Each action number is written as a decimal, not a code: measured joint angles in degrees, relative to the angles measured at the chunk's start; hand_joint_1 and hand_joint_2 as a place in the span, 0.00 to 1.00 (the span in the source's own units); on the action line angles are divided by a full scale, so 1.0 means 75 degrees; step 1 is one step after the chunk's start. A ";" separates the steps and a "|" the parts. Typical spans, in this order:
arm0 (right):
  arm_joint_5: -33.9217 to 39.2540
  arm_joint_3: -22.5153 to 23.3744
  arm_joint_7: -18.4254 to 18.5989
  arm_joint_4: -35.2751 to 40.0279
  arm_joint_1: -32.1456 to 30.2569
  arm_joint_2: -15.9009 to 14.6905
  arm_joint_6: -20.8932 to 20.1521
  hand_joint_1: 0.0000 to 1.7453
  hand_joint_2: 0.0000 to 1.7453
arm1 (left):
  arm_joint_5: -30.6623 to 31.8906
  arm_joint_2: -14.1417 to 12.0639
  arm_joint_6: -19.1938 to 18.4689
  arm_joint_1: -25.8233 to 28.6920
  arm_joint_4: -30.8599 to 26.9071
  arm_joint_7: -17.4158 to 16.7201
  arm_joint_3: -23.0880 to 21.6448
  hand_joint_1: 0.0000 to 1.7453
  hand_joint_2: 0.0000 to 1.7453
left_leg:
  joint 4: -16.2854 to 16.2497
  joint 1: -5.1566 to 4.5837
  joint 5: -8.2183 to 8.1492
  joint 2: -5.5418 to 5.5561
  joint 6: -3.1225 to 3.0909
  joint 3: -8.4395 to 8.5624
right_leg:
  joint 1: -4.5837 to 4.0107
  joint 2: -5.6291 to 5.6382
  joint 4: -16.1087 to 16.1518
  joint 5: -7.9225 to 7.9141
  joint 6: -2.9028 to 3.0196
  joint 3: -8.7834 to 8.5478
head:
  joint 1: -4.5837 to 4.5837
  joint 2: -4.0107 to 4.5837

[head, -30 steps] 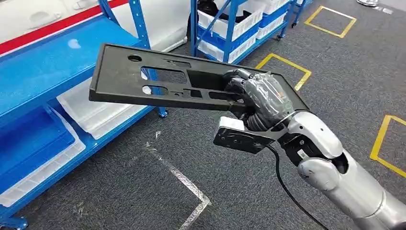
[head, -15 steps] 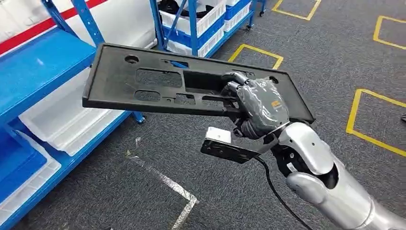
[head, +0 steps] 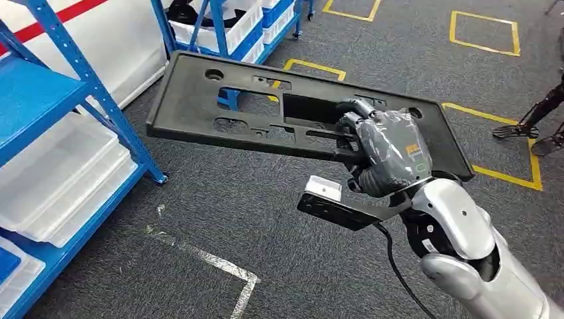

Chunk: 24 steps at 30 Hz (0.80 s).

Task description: Take the parts from the cabinet and place them on the table.

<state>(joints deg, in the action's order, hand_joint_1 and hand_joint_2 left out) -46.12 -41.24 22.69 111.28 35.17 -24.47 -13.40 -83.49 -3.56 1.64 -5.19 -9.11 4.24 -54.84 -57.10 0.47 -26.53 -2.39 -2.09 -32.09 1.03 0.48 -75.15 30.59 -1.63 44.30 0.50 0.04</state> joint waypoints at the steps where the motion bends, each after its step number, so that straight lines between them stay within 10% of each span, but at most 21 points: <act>1: -0.0023 0.0058 0.0035 0.0070 -0.0052 -0.0062 -0.0003 1.00 1.00 | -0.0006 0.0023 -0.0009 -0.0002 0.0000 0.0000 0.0021 0.00 1.00 | -0.0013 0.0007 -0.0020 -0.0104 0.0026 0.0001 | 0.0045 -0.0043 0.0434 -0.0268 -0.0044 -0.0235 | -0.0003 0.0000; 3: -0.0026 0.0152 0.0049 0.0172 -0.0060 -0.0159 -0.0006 1.00 1.00 | -0.0006 0.0058 -0.0026 -0.0011 0.0000 0.0000 0.0059 0.00 1.00 | -0.0091 0.0025 -0.0094 -0.0266 0.0108 0.0012 | 0.0094 -0.0364 0.1797 -0.0844 -0.0115 -0.1003 | 0.0003 0.0000; 4: -0.0029 0.0183 0.0049 0.0221 -0.0076 -0.0179 -0.0006 1.00 1.00 | -0.0006 0.0053 -0.0032 -0.0008 0.0000 0.0000 0.0094 0.00 1.00 | -0.0111 0.0016 -0.0133 -0.0333 0.0165 0.0016 | 0.0009 -0.0597 0.2022 -0.0676 -0.0058 -0.1083 | 0.0000 0.0000; 8: -0.0038 0.0218 0.0064 0.0363 -0.0130 -0.0301 -0.0020 1.00 1.00 | -0.0006 0.0082 -0.0050 -0.0044 -0.0003 -0.0003 0.0172 0.00 1.00 | -0.0131 0.0007 -0.0177 -0.0601 0.0346 0.0090 | -0.0101 -0.0281 0.2051 -0.0752 0.0199 -0.1079 | 0.0029 0.0000; 9: -0.0038 0.0224 0.0064 0.0404 -0.0135 -0.0330 -0.0020 1.00 1.00 | -0.0006 0.0111 -0.0056 -0.0063 -0.0006 -0.0006 0.0178 0.00 1.00 | -0.0143 0.0038 -0.0246 -0.0572 0.0414 0.0088 | -0.0040 -0.0192 0.2081 -0.0778 0.0262 -0.1112 | 0.0041 0.0000; 12: -0.0038 0.0297 0.0070 0.0489 -0.0131 -0.0345 -0.0020 1.00 1.00 | -0.0006 0.0117 -0.0058 -0.0049 -0.0003 -0.0009 0.0219 0.00 1.00 | -0.1254 0.0072 -0.0910 0.0155 0.0405 -0.0398 | -0.0047 -0.0016 0.2091 -0.0788 0.0374 -0.1118 | 0.0055 0.0000; 15: -0.0160 0.0300 0.0093 0.0492 -0.0181 -0.0345 -0.0058 1.00 1.00 | -0.0009 0.0128 -0.0056 -0.0014 -0.0003 0.0003 0.0228 0.00 1.00 | -0.2612 0.0033 -0.1263 0.0246 0.0341 -0.1108 | -0.0136 0.0289 0.2089 -0.0795 0.0429 -0.1116 | 0.0052 0.0000; 19: -0.1171 0.0335 0.0312 0.0580 -0.0234 -0.0409 -0.0385 1.00 1.00 | 0.0003 0.0131 0.0038 -0.0005 -0.0003 -0.0059 0.0228 0.00 1.00 | -0.0658 -0.0073 -0.0035 0.0613 0.0099 -0.0297 | -0.0157 0.0695 0.2071 -0.0798 0.0429 -0.1149 | 0.0052 0.0000; 20: -0.1777 0.0344 0.0370 0.0615 -0.0242 -0.0433 -0.0565 1.00 1.00 | 0.0006 0.0111 0.0081 0.0007 0.0003 -0.0125 0.0231 0.00 1.00 | -0.0420 -0.0071 -0.0125 0.0979 0.0046 -0.0164 | -0.0153 0.0757 0.2071 -0.0811 0.0402 -0.1126 | 0.0038 0.0000; 24: -0.3203 0.0396 0.0414 0.0746 -0.0402 -0.0535 -0.0924 1.00 1.00 | 0.0003 0.0120 0.0166 -0.0034 0.0003 -0.0219 0.0269 0.00 1.00 | -0.0160 -0.0128 -0.0098 0.0751 0.0059 -0.0070 | -0.0047 0.1103 0.2151 -0.0931 0.0218 -0.1017 | 0.0076 0.0000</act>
<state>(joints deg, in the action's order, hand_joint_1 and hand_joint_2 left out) -70.14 -38.27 25.79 116.87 32.16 -28.48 -20.33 -83.47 -2.67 2.89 -5.45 -9.09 2.60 -52.83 -58.30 -0.49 -27.26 3.25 -1.65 -32.61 0.67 8.75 -59.02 23.61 0.01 36.67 1.07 0.04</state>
